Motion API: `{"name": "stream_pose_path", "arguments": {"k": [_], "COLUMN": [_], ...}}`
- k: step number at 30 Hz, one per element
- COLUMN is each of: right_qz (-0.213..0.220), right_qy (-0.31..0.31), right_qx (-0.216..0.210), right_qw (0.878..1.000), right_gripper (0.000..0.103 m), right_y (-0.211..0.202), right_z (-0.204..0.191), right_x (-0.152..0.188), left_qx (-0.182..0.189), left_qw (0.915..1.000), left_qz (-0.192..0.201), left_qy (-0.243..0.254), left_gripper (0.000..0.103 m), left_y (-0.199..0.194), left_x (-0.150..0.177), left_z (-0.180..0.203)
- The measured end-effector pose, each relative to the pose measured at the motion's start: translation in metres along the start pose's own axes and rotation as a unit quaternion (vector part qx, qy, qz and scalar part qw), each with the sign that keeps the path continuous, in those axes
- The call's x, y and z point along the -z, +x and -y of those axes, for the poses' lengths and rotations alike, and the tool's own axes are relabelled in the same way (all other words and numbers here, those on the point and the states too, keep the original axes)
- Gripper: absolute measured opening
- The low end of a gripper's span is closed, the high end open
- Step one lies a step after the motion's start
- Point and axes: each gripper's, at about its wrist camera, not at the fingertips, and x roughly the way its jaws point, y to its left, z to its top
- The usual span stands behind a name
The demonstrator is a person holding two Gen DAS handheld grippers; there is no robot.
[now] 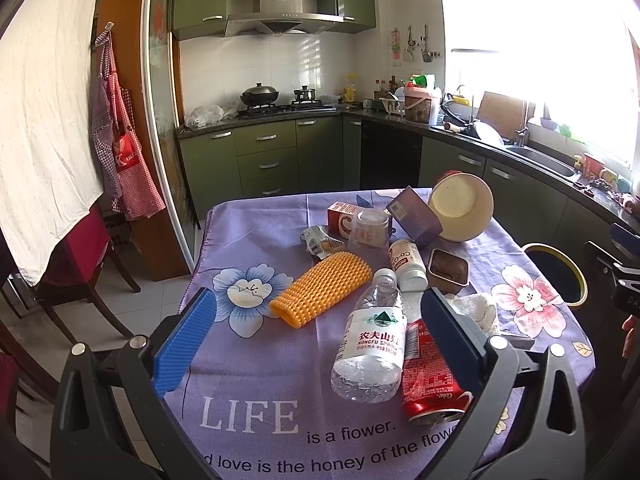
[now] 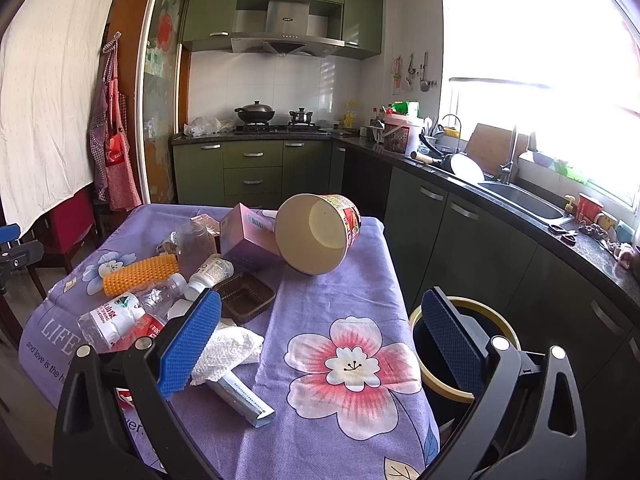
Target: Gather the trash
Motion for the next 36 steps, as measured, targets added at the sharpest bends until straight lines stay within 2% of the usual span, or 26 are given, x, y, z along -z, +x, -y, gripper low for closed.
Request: {"name": "stream_pose_path", "arguments": {"k": [36], "right_qz": [-0.002], "right_qy": [-0.001], "right_qx": [-0.001], "right_qw": [1.0], "right_gripper": [0.099], "right_y": [0.003], "right_z": [-0.002], "right_x": [0.002], "left_qx": [0.003], "left_qw": [1.0], "left_qz": [-0.003], "left_qy": [0.005], "left_gripper": [0.097], "left_y": [0.002], "left_x": [0.003], "left_z": [0.01]}}
